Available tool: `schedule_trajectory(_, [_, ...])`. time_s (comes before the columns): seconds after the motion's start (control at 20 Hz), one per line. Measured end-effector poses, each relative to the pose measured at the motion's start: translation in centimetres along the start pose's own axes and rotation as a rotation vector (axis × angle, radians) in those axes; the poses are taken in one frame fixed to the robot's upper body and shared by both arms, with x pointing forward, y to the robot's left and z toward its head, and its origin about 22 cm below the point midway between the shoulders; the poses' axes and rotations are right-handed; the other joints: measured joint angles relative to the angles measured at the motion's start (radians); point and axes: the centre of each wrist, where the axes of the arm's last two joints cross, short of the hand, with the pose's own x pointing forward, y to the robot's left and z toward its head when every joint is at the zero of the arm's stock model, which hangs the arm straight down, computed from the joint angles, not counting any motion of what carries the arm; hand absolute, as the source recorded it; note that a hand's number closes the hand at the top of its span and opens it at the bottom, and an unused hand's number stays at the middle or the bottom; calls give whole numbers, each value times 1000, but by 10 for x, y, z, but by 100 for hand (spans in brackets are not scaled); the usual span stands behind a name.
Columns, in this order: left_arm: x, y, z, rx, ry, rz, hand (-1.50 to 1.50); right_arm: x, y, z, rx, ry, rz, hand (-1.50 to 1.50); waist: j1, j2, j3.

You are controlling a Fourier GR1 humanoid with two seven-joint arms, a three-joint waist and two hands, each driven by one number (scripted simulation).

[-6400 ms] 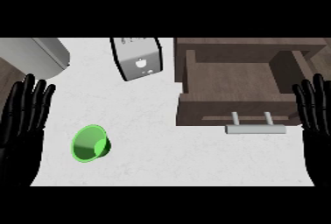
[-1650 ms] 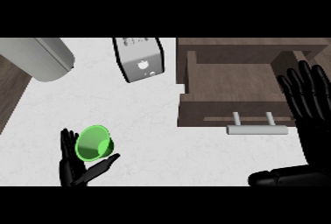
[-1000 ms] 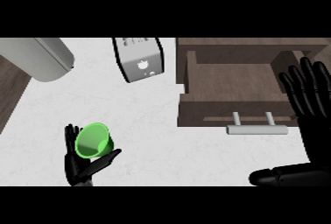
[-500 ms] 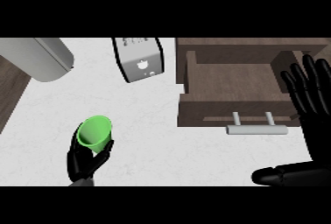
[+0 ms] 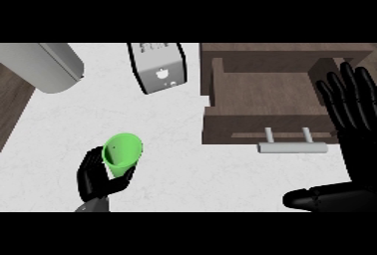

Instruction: Pick up the cup, place it into the drawer and close the drawer

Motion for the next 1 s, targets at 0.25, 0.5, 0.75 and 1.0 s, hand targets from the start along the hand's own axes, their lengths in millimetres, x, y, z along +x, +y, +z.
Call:
schedule_trajectory(0.25, [7, 5, -20, -86, -18, -11, 150, 0, -8, 3, 3, 0, 8, -150, -1, 0, 0])
schedule_trajectory(0.5, [19, 12, -42, -204, -28, 20, 150, -4, -6, 5, -1, 1, 10, -150, 1, 0, 0])
schedule_trajectory(0.75, [37, -2, -68, -314, -75, 82, 150, 3, -1, 5, -5, 5, 7, -150, 4, -2, 1])
schedule_trajectory(1.0, [62, -38, -81, -437, -94, 122, 150, 1, -6, 12, -17, 13, 10, -150, 8, -4, 1])
